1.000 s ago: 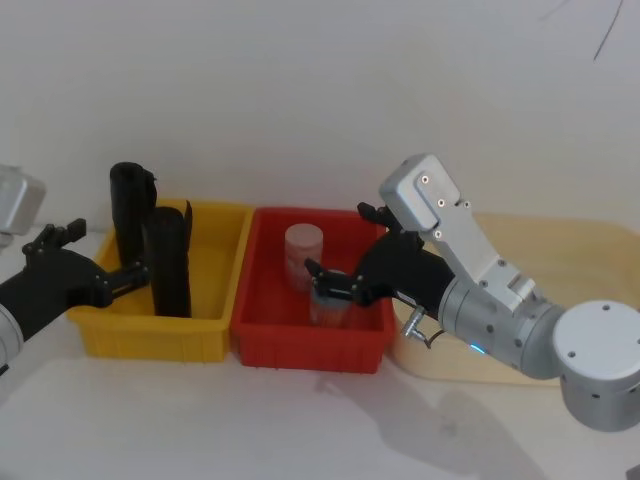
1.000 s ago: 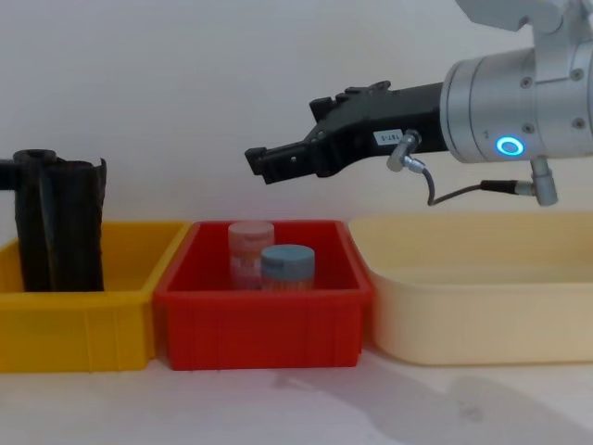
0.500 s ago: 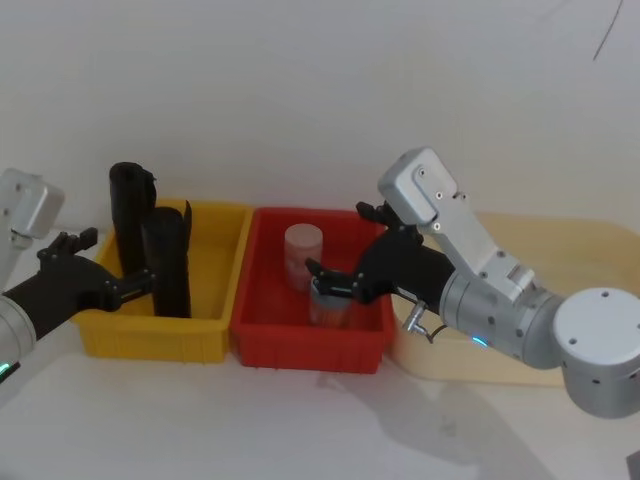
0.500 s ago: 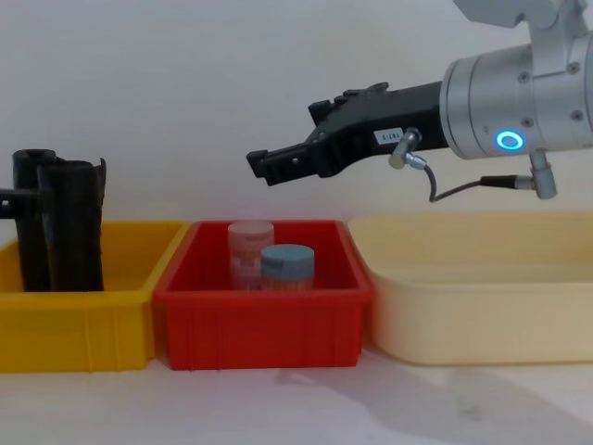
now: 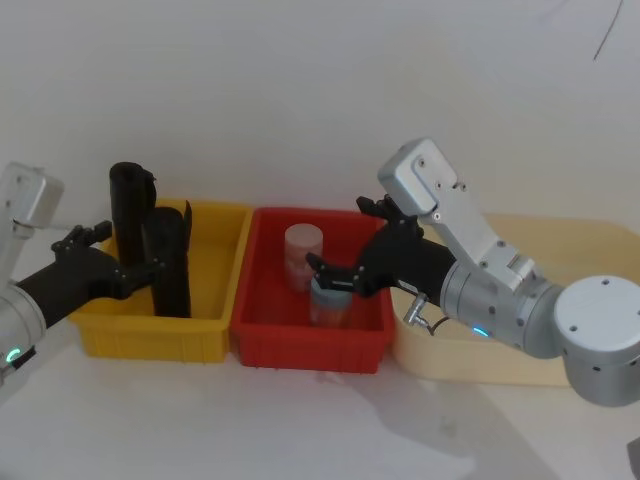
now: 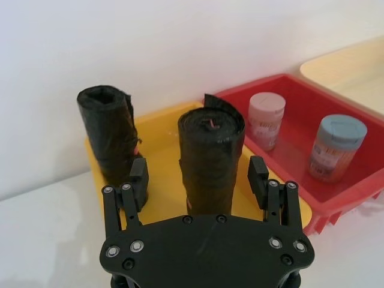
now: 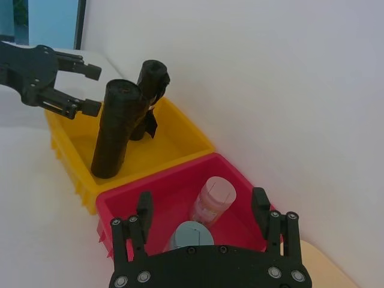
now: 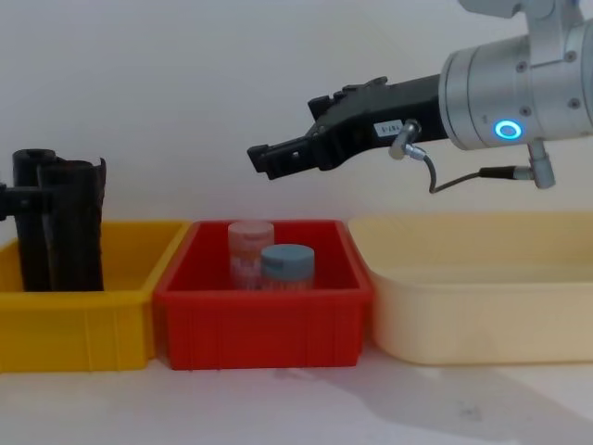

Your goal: Pick up the garbage bag with the one hand and transfer it to the other hand.

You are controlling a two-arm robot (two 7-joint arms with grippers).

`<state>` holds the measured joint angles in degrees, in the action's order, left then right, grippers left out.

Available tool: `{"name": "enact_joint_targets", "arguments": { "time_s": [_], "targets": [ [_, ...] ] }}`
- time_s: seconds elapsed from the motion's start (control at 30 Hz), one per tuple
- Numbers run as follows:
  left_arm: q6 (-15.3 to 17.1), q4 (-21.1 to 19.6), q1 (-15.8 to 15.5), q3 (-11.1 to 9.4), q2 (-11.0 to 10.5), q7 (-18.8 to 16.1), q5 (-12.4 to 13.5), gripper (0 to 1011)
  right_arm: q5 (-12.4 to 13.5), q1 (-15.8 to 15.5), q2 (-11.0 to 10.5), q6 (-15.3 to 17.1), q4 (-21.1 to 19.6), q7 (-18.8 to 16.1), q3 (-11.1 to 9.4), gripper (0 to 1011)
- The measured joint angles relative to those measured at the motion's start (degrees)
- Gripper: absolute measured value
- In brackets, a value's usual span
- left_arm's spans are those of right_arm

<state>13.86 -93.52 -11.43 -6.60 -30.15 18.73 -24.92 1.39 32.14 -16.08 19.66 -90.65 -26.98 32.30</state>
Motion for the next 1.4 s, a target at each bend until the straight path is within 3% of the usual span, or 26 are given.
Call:
{"name": "enact_joint_targets", "arguments": {
  "time_s": [0.87,1.4],
  "targets": [
    [-7.06,15.13,-10.63,-3.41,3.55,8.97,-4.33,1001,0.97,2.52,0.45,0.12,3.37,-0.81,0.55,1000],
    [-7.31,23.33,-17.00,-7.60,4.26,16.93,-5.86,1001,2.01,3.52,0.84,-0.01,5.63,-0.76,0.20,1000]
  ]
}}
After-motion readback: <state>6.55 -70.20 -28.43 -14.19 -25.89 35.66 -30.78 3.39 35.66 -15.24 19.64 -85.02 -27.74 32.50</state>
